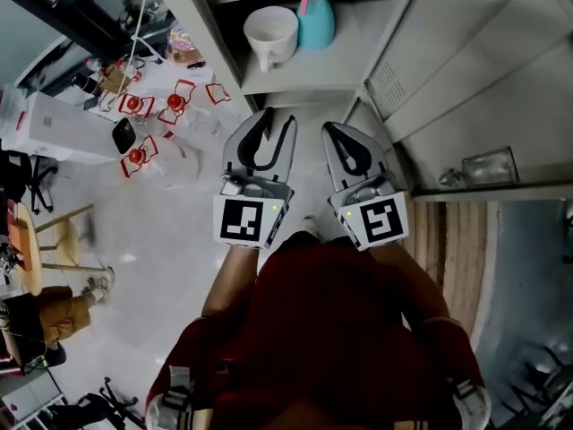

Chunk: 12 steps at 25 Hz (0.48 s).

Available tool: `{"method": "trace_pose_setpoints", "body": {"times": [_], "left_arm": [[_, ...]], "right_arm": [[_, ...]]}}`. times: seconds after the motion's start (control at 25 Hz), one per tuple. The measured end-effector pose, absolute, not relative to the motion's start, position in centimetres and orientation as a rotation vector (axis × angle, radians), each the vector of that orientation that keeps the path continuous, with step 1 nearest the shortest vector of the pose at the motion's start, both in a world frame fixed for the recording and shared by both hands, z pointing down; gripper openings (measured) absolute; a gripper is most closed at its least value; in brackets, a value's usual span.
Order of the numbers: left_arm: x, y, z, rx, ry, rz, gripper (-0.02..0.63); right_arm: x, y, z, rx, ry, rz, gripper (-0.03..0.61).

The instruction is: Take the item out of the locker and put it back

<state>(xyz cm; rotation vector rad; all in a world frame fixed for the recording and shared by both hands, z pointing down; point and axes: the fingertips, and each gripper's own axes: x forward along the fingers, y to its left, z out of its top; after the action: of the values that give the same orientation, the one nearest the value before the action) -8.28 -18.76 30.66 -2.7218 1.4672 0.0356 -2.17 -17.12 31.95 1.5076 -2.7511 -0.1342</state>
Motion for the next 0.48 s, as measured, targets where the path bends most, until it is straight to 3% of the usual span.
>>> {"method": "trace_pose_setpoints", "body": {"times": [0.48], "left_arm": [[-5.7,-12.2,28.2,-2.681,1.519,0.101,0.034]], "right_arm": [[-0.8,-11.0,28.4,1.381,-2.905,-0.186,-0.003]]}}
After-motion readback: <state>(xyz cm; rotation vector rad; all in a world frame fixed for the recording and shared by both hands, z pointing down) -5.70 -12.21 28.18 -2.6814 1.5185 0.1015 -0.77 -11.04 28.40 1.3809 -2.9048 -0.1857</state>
